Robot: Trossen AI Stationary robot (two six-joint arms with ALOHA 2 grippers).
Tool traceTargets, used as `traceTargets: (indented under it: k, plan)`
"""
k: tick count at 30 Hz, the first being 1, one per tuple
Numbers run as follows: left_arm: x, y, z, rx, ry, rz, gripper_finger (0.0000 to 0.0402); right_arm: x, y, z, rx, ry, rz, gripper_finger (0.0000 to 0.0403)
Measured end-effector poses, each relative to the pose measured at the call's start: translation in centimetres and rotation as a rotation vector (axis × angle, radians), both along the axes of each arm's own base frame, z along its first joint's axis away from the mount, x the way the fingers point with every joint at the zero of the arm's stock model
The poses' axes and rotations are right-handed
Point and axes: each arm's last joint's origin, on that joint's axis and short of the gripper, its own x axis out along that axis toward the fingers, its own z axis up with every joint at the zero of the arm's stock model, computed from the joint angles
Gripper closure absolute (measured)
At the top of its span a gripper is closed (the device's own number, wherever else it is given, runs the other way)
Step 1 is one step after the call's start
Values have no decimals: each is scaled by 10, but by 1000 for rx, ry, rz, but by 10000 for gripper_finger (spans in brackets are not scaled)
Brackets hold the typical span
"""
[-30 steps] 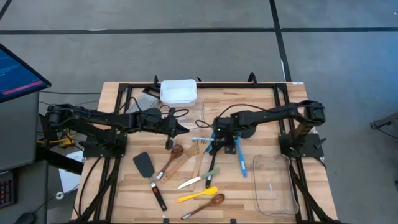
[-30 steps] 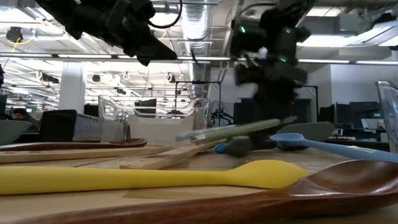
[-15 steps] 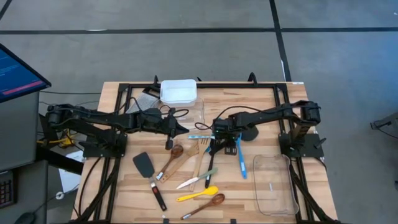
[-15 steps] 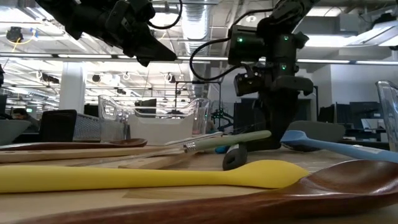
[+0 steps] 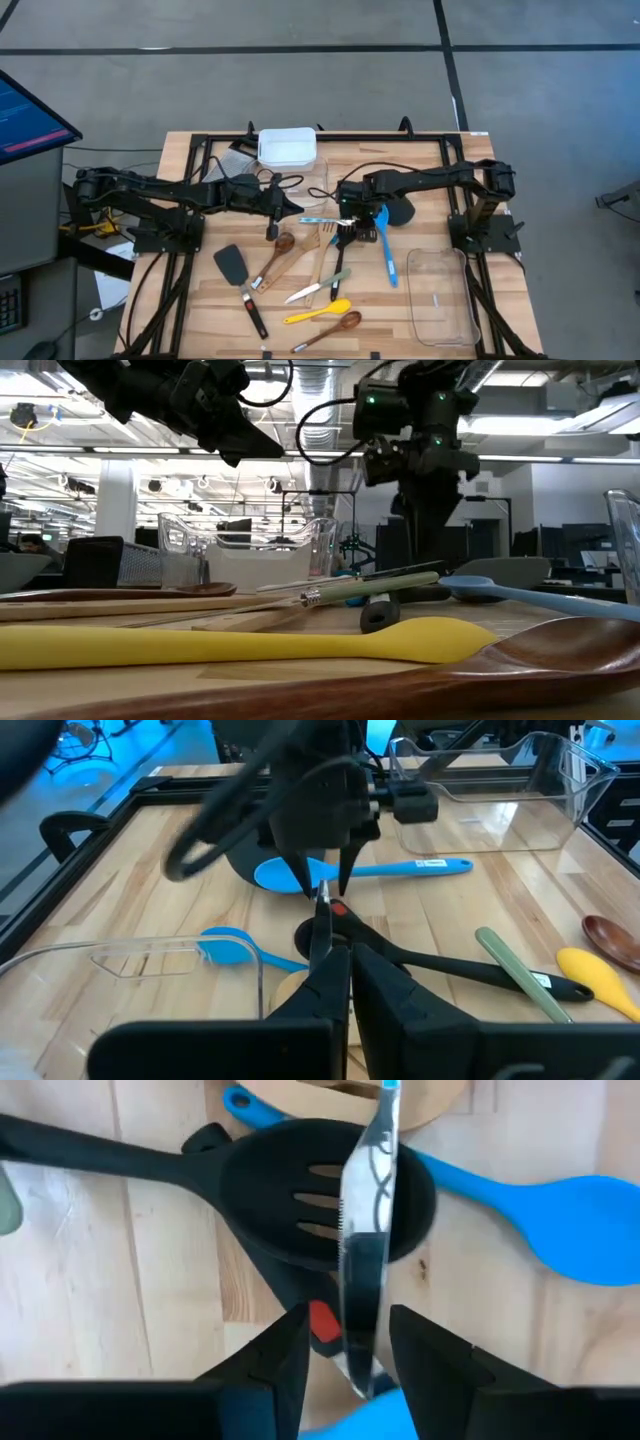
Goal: Pick & Place Kitchen Items
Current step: Put the blue patterned table knife into the white bin
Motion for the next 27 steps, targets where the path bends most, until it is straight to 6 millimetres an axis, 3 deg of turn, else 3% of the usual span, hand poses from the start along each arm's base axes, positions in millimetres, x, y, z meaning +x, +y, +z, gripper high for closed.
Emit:
traceTargets:
  k: [6,27]
  plan:
    - [0,0,0,0,0,-1,400,6,-1,15,-3,-24,1,269]
    - [0,0,0,0,0,-1,400,9,8,11,-8,-57,34,272]
